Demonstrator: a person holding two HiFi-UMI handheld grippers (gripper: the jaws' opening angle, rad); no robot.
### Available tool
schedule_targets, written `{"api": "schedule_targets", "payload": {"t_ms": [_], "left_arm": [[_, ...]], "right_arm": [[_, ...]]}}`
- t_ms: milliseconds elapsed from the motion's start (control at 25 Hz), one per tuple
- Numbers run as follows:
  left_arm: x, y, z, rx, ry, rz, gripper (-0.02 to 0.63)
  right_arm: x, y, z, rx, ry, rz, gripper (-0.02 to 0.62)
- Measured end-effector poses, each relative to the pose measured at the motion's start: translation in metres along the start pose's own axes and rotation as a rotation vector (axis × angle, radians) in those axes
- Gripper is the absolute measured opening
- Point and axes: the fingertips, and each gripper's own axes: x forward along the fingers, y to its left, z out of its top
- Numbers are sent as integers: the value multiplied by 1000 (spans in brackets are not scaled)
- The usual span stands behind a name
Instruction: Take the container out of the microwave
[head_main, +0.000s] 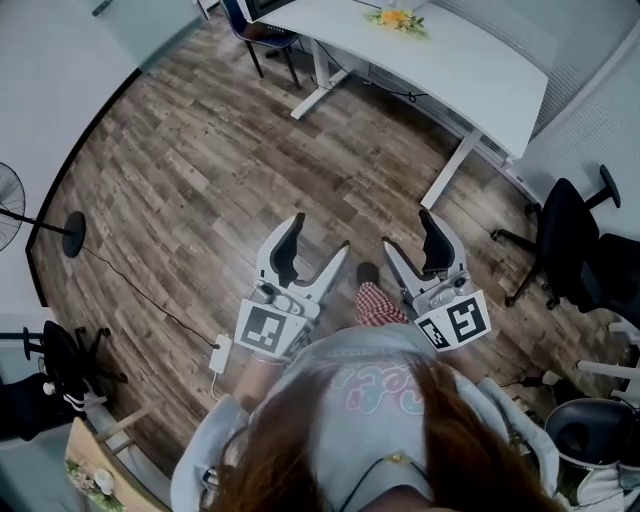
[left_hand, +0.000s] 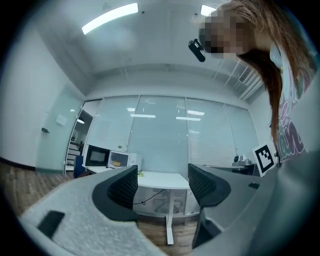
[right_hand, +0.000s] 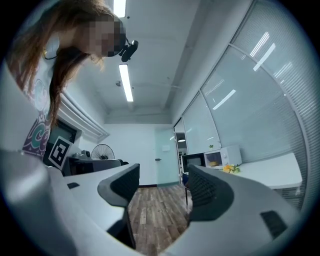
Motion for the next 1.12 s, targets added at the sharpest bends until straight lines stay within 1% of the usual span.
{"api": "schedule_targets", "payload": {"t_ms": [160,480,640,720,840,880,1000,1120], "left_arm": [[37,25,-3,19,16,4,287],[111,65,5,36,-7,9,287],[142,78,-6,40,20,22,287],[157,84,-8,27,12,23,287],[176,91,-6,-32,-10,37,287],[181,93,-5,-34,-15,46,287],[192,97,-7,-7,-13,79,287],[195,101,-12,-25,-5,99,287]], "right_arm": [[34,-32,1,-2,-8,18,290],[94,-92,9,-4,-20,50,290],[113,-119,6,2,-14,62,290],[120,-134,6,5,-15,66,290],[131,-153,8,8,-19,75,290],[134,-158,9,11,-21,79,290],[142,-170,7,33,-24,97,290],[147,-174,3,47,-21,112,290]]}}
